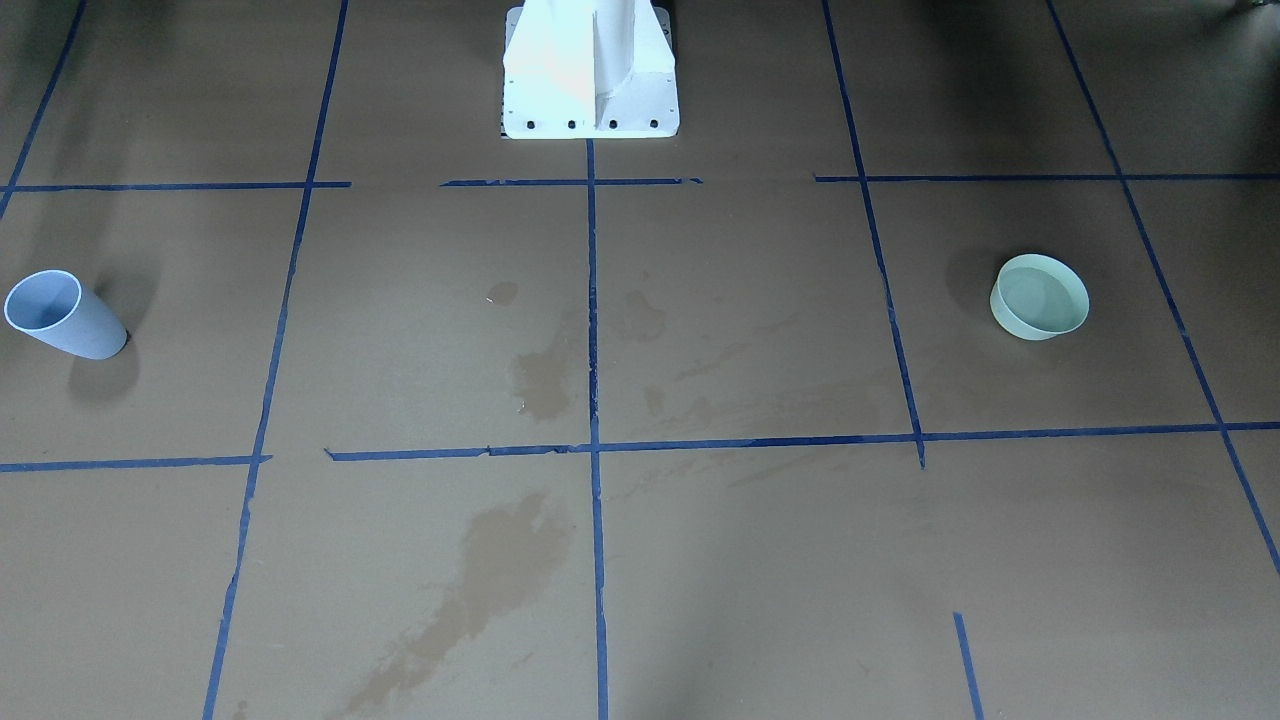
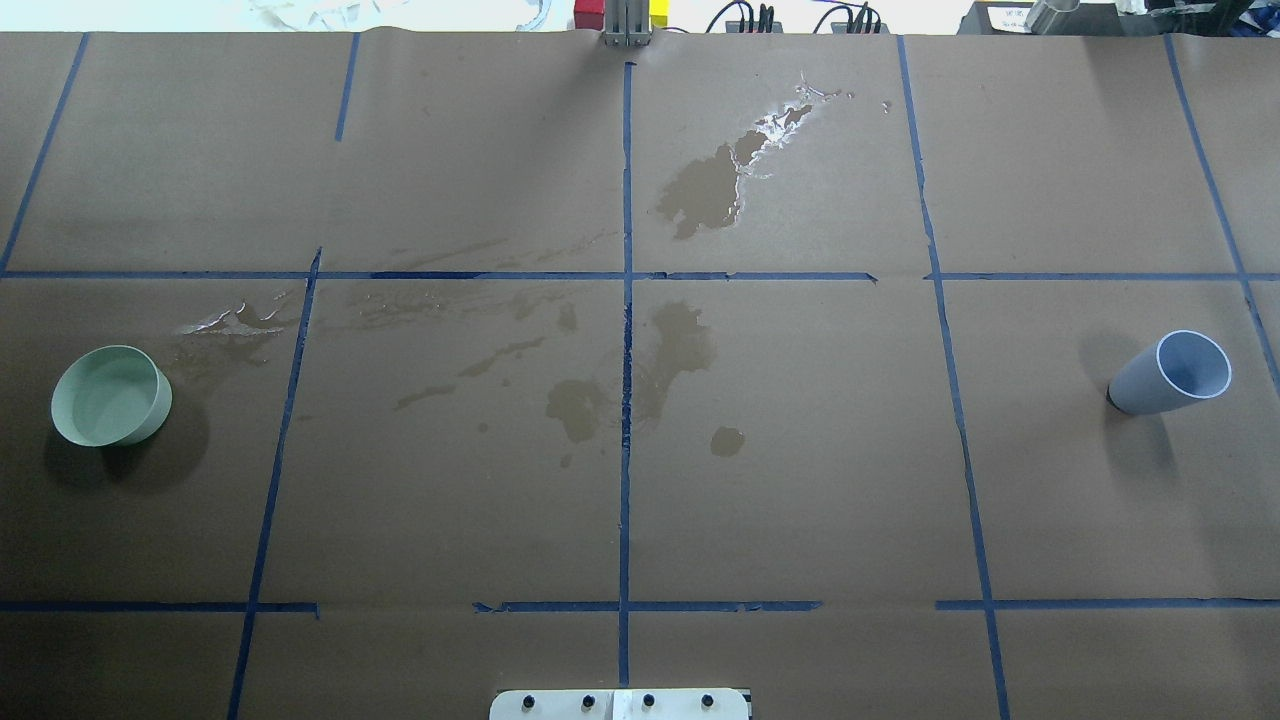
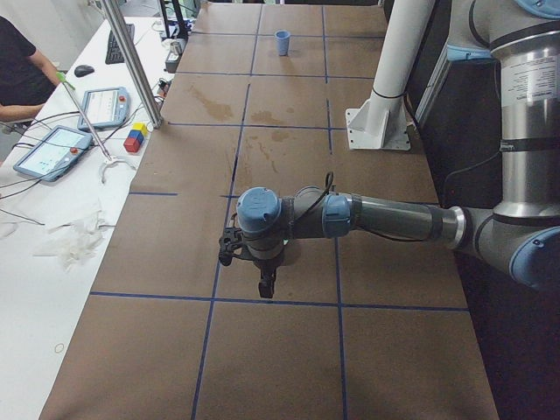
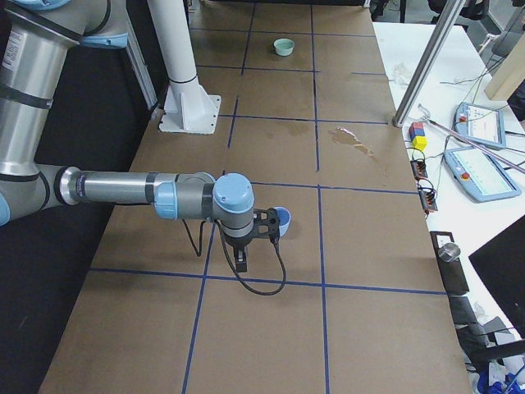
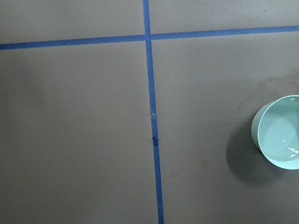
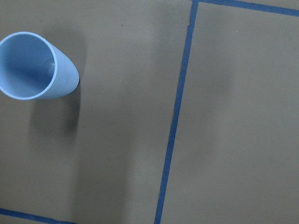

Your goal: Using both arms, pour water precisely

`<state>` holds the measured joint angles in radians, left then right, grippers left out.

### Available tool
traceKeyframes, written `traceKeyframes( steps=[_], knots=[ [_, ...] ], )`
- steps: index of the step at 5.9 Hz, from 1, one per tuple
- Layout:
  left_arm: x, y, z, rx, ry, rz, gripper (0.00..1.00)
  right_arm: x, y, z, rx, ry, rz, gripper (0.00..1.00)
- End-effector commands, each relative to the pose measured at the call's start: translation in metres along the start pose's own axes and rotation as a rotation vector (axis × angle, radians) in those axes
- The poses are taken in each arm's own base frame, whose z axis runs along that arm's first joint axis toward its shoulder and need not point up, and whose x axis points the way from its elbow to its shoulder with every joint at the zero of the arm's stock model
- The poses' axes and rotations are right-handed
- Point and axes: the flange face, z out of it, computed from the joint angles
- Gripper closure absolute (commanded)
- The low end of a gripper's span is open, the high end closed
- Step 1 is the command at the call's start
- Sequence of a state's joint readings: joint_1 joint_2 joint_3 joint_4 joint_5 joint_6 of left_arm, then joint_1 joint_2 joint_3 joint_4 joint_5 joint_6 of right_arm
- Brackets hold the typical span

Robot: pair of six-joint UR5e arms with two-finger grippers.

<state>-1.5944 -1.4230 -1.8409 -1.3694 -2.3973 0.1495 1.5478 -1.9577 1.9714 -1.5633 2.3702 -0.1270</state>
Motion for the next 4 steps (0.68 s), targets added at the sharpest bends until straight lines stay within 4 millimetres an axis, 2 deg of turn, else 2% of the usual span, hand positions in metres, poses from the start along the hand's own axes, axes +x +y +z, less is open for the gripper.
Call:
traceKeyframes(
  steps=[1,3,4],
  knots=[
    [0.003,0.002,-0.002,0.006,-0.001,0.010,0.00,-0.002,0.000,0.000,0.007,-0.014,0.002,0.00],
    [0.012,-0.002,-0.002,0.018,0.016,-0.046,0.00,-0.003,-0.001,-0.001,0.034,-0.011,-0.023,0.00],
    [0.031,-0.012,0.006,0.040,0.024,-0.084,0.00,-0.004,-0.001,-0.002,0.046,-0.013,-0.032,0.00]
  ],
)
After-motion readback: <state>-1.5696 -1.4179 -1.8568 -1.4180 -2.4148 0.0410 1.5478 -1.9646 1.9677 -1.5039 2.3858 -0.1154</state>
